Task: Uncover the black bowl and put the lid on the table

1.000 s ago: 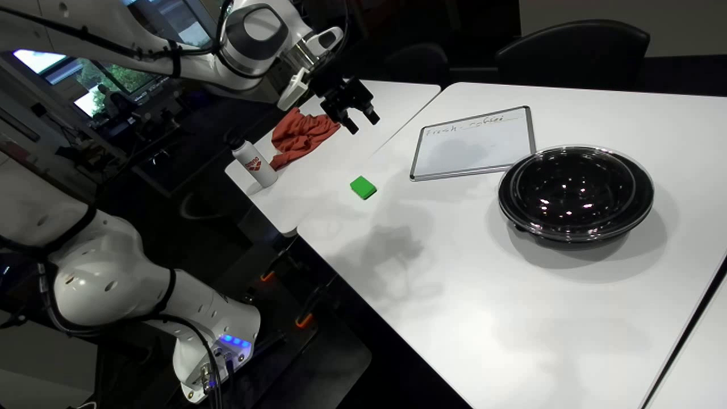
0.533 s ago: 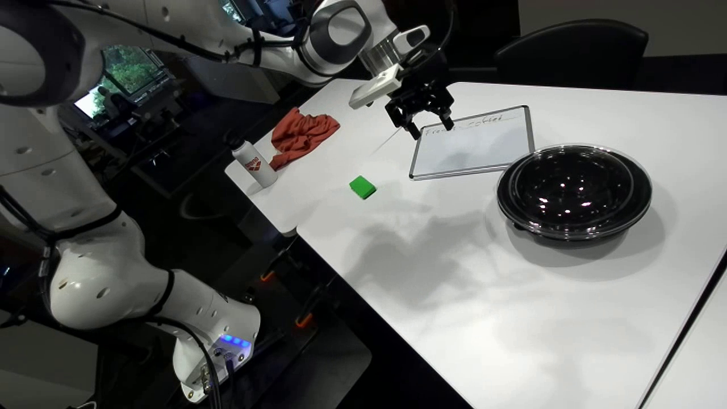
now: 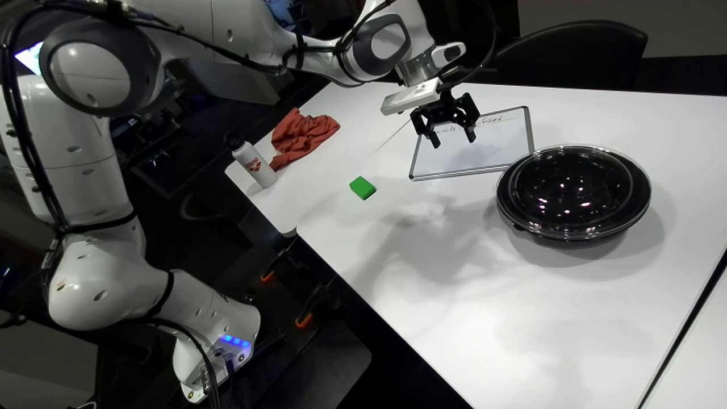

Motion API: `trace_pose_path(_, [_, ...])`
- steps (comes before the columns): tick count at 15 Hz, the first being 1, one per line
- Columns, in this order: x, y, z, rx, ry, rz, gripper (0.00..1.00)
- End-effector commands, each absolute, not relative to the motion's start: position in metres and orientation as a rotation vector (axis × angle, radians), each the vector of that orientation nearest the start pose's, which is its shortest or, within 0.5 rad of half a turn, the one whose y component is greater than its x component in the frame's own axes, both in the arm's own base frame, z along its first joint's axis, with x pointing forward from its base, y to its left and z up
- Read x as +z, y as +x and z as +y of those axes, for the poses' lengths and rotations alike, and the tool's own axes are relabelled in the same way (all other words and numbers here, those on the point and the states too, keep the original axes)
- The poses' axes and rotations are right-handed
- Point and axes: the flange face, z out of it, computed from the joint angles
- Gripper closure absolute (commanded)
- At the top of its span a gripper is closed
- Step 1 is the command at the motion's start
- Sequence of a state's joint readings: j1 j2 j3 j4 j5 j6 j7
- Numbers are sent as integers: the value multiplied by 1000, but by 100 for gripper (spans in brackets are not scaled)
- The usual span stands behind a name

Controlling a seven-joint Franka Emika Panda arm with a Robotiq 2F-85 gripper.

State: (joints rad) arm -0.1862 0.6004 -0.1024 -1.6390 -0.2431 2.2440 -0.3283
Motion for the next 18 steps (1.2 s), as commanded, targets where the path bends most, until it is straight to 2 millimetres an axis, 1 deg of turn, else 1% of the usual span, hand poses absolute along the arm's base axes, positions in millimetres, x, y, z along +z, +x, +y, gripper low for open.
trace_pose_path(1, [271, 661, -194, 118, -3359, -354, 0])
trace_pose_path(2, [272, 661, -193, 118, -3359, -355, 0])
trace_pose_path(4, [266, 659, -202, 94, -3369, -371, 0])
trace_pose_path(7, [252, 655, -224, 38, -3379, -396, 0])
trace_pose_path(10, [236, 651, -241, -25, -3366, -378, 0])
trace_pose_path(13, [221, 647, -258, -28, -3351, -347, 0])
trace_pose_path(18, [202, 642, -260, -7, -3288, -388, 0])
